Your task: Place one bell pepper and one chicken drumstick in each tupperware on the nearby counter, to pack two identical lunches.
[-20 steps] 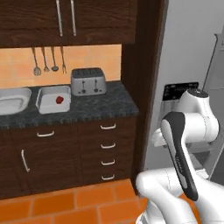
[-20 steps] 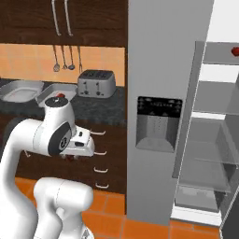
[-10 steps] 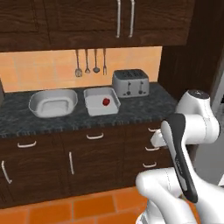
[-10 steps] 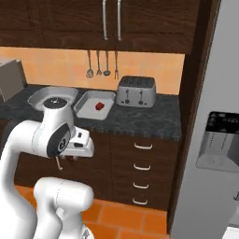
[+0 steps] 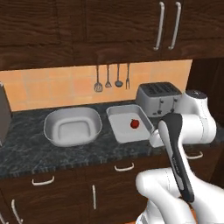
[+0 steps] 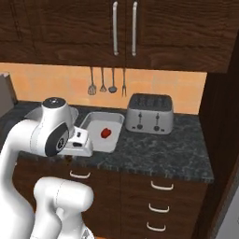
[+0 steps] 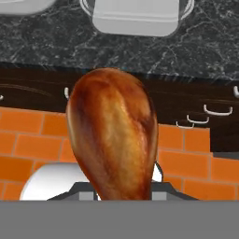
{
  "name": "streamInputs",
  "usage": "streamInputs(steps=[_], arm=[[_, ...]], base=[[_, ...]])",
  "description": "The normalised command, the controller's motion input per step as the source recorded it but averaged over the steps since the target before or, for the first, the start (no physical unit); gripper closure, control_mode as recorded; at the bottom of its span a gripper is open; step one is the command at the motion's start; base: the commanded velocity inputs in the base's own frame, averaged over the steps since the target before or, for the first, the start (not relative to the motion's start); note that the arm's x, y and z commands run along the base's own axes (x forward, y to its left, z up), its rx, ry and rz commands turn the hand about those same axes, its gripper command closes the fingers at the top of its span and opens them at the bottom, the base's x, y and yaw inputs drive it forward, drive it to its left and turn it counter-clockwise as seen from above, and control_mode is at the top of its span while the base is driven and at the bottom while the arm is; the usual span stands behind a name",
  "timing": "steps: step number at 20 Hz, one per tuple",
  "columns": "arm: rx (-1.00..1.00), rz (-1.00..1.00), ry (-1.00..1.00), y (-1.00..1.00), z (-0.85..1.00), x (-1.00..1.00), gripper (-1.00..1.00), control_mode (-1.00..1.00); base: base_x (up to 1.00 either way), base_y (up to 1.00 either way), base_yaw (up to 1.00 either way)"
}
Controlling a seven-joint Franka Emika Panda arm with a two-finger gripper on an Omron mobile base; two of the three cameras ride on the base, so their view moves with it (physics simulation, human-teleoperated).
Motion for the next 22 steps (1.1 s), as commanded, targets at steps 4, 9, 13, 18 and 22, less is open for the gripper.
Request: streamInputs(steps=[4, 9, 13, 18, 22], arm=[[0.0, 0.0, 0.0, 0.0, 0.0, 0.0, 1.0, 1.0], [0.0, 0.0, 0.0, 0.0, 0.0, 0.0, 1.0, 1.0], [0.0, -0.09, 0.01, 0.35, -0.38, 0.89, 1.0, -1.0], [0.0, -0.08, 0.0, 0.38, -0.67, 1.0, 1.0, -1.0], [0.0, -0.05, 0.02, 0.14, -0.46, 1.0, 1.0, -1.0]], base=[[0.56, 0.15, -0.19], [0.75, 0.35, -0.11], [0.0, 0.0, 0.0], [0.0, 0.0, 0.0], [0.0, 0.0, 0.0]])
